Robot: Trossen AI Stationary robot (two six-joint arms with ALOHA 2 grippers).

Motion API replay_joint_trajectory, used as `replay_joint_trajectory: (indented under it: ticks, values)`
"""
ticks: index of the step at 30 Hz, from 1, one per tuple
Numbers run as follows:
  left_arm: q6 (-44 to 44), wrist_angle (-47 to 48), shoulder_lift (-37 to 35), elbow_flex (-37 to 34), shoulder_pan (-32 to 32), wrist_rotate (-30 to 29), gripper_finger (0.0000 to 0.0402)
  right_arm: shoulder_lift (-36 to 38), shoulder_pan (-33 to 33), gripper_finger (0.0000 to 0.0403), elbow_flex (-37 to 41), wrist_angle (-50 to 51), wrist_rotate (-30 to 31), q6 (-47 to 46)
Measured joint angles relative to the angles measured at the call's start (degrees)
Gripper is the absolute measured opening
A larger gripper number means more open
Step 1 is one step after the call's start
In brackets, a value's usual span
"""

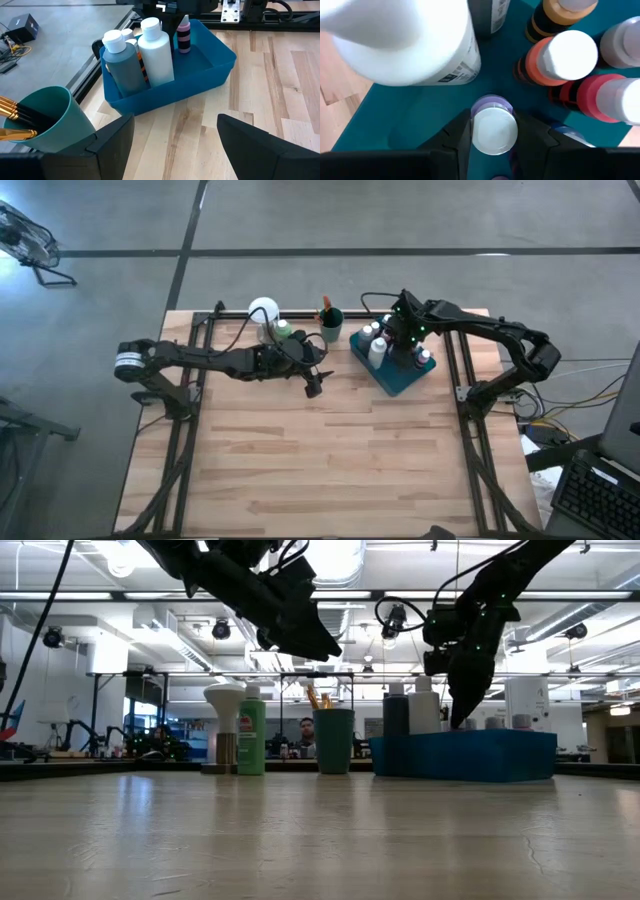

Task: Pick & Place Paint Supplies
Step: Put the purple paint bottle into the blue bin, then put the green paint bottle into the blue bin

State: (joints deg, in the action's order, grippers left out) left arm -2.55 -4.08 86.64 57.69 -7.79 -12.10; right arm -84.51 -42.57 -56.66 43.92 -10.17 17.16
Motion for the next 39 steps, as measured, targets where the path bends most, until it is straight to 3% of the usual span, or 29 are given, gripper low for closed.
replay_joint_trajectory:
  ticks: [14,39]
  values:
    - [0.3,0.0,0.0,0.0,0.0,0.0,0.0289,0.0,-0.4,0.0115,0.0,0.1,-0.2,0.1]
    - [0.8,0.0,0.0,0.0,0.0,0.2,0.0289,1.5,-0.4,0.0197,0.0,0.2,-0.4,1.8]
